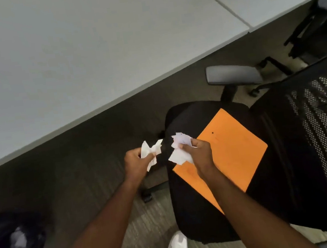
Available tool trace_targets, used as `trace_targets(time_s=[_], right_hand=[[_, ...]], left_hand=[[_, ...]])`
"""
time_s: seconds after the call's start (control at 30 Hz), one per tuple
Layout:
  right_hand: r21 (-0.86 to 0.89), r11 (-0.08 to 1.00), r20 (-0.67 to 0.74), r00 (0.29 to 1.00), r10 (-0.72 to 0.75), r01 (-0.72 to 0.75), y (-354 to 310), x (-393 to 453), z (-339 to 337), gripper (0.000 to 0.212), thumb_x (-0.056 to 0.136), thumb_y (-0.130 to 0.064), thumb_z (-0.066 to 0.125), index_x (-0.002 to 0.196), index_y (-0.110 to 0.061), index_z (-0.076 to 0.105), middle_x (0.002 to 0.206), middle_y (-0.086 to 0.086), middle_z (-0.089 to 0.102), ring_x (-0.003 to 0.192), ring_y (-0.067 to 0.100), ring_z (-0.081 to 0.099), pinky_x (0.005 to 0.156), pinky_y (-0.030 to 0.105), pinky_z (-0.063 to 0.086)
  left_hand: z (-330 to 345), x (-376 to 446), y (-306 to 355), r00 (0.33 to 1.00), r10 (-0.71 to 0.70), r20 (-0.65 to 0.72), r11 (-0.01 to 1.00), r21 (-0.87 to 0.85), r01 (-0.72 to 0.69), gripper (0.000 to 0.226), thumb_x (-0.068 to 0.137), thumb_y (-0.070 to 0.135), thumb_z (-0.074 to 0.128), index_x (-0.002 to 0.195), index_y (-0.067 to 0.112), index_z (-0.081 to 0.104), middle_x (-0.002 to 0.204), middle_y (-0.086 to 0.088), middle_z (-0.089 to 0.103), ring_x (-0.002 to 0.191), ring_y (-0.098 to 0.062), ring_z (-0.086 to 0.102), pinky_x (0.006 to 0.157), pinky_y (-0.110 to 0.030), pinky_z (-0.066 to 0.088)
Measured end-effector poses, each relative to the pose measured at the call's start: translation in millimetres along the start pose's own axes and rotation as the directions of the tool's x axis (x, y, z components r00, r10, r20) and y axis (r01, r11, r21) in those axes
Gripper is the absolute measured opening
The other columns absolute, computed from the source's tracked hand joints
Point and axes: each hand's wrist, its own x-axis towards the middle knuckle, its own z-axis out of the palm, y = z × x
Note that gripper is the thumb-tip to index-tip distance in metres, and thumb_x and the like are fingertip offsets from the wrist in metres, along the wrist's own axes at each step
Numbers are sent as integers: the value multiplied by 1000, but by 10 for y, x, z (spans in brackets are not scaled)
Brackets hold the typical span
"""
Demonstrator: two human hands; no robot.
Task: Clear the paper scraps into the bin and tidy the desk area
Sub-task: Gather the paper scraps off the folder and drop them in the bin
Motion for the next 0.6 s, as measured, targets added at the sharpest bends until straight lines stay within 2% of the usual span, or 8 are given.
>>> trace_targets(time_s=[0.17,0.3,0.37,0.47,0.6], right_hand=[[-41,996,176,982,-67,76,-135,-257,927,4,77,-13,79,79,-10,77,83,19,75,75,21,68,69,38,54],[-2,999,298,954,-39,42,-196,-678,1752,5,82,-1,75,84,-6,75,77,8,71,68,15,64,59,23,51],[-12,1000,343,939,-10,15,-171,-926,2165,4,82,0,74,85,-3,74,78,9,71,68,17,64,58,22,51],[-84,996,412,911,7,30,-99,-1259,2746,7,81,-4,76,89,-4,75,82,9,74,71,19,68,62,27,53],[-192,975,513,859,5,109,-6,-1702,3512,13,81,-9,79,92,-3,74,81,3,74,64,8,70,55,19,51]], left_hand=[[-933,-107,-355,977,-51,-207,997,-71,37,10,79,7,78,72,5,71,68,-11,66,57,-14,57,45,-17,38],[-1760,-323,-799,916,-140,-377,986,-137,94,15,79,8,78,71,-1,70,69,-19,68,58,-19,58,50,-26,38],[-2177,-484,-1003,879,-182,-441,979,-163,120,18,80,10,78,68,-1,69,66,-16,67,56,-20,57,49,-26,35],[-2757,-709,-1351,819,-257,-513,962,-216,167,25,78,17,81,59,10,66,64,-17,69,54,-21,59,51,-27,40],[-3483,-978,-1884,737,-338,-585,940,-240,241,23,77,25,81,65,8,69,64,-11,71,58,-24,65,53,-34,46]])
